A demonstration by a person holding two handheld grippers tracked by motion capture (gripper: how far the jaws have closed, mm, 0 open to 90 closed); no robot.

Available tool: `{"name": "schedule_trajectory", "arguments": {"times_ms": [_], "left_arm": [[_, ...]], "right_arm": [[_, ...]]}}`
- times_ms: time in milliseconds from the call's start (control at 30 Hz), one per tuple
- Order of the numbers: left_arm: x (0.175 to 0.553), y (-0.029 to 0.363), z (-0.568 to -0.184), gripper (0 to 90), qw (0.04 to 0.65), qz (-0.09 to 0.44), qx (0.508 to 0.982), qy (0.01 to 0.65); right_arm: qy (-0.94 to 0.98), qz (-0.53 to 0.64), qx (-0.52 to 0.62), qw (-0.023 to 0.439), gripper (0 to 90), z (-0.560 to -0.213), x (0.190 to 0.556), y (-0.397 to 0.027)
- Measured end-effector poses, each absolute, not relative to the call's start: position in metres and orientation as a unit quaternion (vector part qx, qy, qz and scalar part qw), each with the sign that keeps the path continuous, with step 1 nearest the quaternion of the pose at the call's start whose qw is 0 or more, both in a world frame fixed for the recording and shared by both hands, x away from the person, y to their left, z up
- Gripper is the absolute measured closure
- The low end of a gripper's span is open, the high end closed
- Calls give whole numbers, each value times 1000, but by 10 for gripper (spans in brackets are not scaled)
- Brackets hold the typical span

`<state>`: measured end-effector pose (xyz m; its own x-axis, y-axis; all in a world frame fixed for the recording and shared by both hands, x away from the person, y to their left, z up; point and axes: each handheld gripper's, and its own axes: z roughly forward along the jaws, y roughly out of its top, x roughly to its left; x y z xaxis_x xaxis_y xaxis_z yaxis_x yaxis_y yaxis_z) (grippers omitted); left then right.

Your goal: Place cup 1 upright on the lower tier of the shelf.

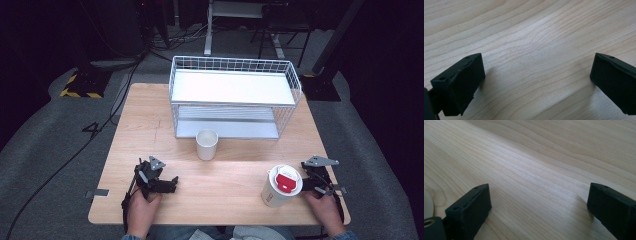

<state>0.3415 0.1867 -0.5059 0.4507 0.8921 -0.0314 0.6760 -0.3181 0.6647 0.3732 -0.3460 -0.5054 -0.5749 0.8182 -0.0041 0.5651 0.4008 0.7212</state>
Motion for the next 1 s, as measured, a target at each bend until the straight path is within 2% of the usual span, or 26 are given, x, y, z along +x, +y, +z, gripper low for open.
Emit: {"name": "schedule_trajectory", "arguments": {"times_ms": [867, 1000], "left_arm": [[341, 190, -505, 0, 309, 166, 804, 480], [341, 191, -503, 0, 325, 158, 801, 478]], "right_arm": [[817, 347, 423, 182, 55, -505, 373, -346], [817, 347, 423, 182, 55, -505, 373, -346]]}}
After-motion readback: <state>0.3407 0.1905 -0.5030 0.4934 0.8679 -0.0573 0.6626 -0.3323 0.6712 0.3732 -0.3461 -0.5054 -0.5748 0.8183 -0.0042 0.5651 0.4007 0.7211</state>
